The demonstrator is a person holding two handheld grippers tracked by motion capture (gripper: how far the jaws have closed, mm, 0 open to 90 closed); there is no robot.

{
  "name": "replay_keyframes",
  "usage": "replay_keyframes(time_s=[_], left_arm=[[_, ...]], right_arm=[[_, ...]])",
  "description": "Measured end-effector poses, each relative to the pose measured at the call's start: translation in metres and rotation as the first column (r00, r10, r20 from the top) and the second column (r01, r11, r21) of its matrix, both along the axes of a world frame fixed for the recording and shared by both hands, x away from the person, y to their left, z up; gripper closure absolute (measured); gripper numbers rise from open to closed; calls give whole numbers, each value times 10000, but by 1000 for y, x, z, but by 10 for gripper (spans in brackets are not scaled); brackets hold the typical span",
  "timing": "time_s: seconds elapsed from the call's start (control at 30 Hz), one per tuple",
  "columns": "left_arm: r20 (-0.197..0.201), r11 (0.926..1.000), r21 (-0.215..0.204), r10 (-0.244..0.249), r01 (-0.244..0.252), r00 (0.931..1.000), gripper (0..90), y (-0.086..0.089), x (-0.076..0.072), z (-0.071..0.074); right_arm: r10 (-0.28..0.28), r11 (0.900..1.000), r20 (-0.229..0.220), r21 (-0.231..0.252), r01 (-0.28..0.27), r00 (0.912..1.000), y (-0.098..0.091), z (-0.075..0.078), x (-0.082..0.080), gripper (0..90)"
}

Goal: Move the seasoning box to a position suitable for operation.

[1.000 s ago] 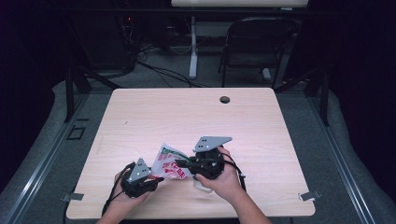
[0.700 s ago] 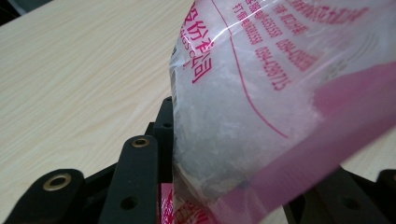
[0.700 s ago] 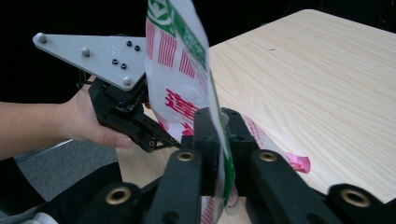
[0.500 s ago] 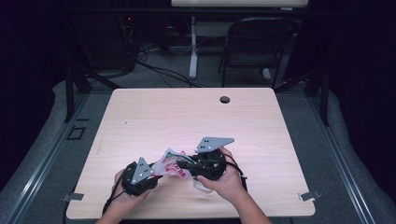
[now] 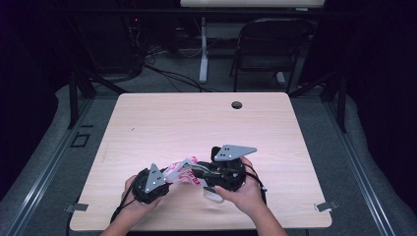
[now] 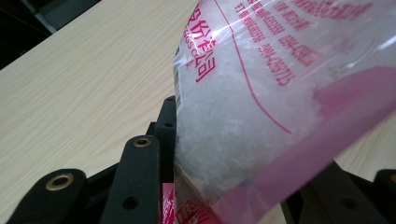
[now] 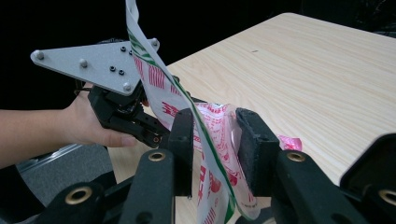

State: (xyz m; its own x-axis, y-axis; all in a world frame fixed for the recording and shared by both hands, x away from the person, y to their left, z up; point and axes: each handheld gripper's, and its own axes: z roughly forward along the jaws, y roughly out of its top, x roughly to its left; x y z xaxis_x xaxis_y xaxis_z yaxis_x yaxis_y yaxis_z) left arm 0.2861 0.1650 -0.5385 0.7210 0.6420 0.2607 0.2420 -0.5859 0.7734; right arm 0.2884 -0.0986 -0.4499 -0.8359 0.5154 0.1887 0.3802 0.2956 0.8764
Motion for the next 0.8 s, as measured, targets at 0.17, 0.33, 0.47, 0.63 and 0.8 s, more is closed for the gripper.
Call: replay_keyframes(time_s=[0.17,0.33,0.47,0.63,0.8], left_arm=[[336,9994,337,29,-41,9994,626,-7,3,0],[414,9987,513,-37,15,9991,627,-14,8,-1],[524,9980,627,51,-84,9986,628,-16,11,0],[1042,9944,1001,224,-329,9943,629,-22,11,1],[1410,9889,1358,411,-605,9892,630,-25,12,1]], right_arm=[[-341,9994,65,23,341,9994,-8,0,-4,678],[-716,9974,109,46,715,9974,-19,0,-9,681],[-918,9958,177,63,917,9956,-24,0,-11,686],[-1170,9931,227,-18,1171,9929,-30,0,-14,753],[-1321,9911,206,-155,1324,9910,-34,-3,-14,868]])
